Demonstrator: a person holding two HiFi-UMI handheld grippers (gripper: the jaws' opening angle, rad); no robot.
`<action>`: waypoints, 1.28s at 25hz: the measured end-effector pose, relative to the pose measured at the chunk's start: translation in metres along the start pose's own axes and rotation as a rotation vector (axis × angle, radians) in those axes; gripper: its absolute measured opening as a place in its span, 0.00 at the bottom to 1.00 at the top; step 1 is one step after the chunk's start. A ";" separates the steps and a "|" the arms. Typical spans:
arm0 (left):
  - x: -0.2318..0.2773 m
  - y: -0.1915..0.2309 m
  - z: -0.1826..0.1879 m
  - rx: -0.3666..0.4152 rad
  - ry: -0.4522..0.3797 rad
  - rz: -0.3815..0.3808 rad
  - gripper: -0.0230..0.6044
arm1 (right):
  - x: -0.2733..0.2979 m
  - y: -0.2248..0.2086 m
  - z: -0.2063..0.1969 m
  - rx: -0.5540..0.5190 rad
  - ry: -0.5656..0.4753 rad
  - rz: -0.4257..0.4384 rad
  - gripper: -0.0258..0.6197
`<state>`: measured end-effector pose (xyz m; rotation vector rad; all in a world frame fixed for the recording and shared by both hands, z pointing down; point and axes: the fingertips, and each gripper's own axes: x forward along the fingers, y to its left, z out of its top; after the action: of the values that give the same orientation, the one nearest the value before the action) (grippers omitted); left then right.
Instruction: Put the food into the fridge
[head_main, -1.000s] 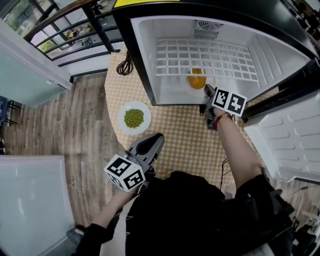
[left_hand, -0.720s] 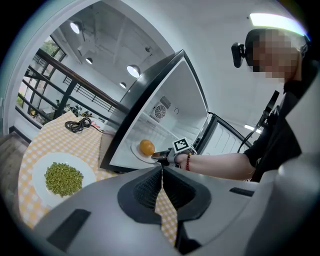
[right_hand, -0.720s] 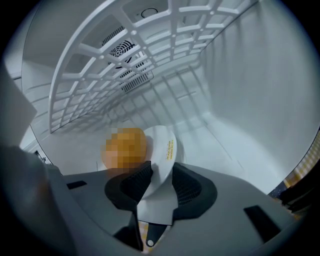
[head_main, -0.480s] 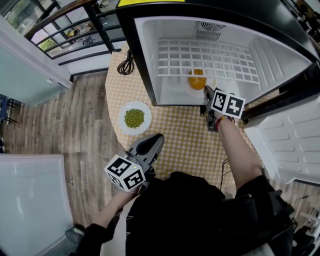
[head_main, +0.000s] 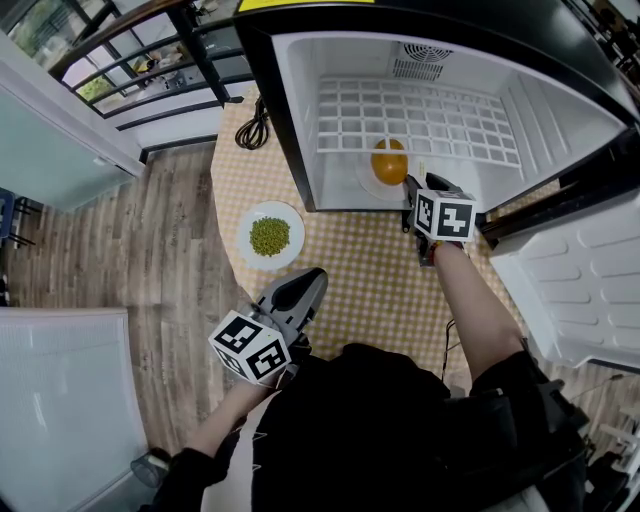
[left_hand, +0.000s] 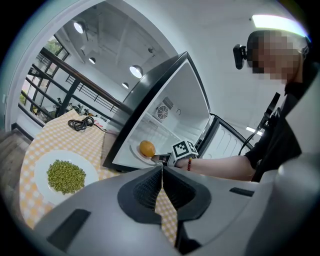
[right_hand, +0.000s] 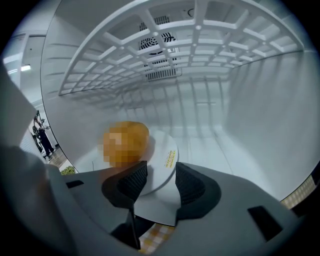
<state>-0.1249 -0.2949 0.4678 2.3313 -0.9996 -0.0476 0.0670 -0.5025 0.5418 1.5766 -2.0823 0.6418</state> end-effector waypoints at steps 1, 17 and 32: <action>0.000 0.000 -0.001 0.001 0.000 0.000 0.07 | 0.000 0.000 0.000 0.001 0.001 0.000 0.33; -0.005 0.001 0.000 -0.012 -0.011 0.011 0.07 | 0.002 0.006 0.000 -0.183 -0.012 -0.018 0.33; -0.006 0.000 -0.010 -0.039 -0.023 0.025 0.07 | 0.002 0.009 0.003 -0.250 -0.031 -0.010 0.33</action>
<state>-0.1262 -0.2858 0.4747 2.2878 -1.0302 -0.0837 0.0582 -0.5032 0.5400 1.4623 -2.0825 0.3396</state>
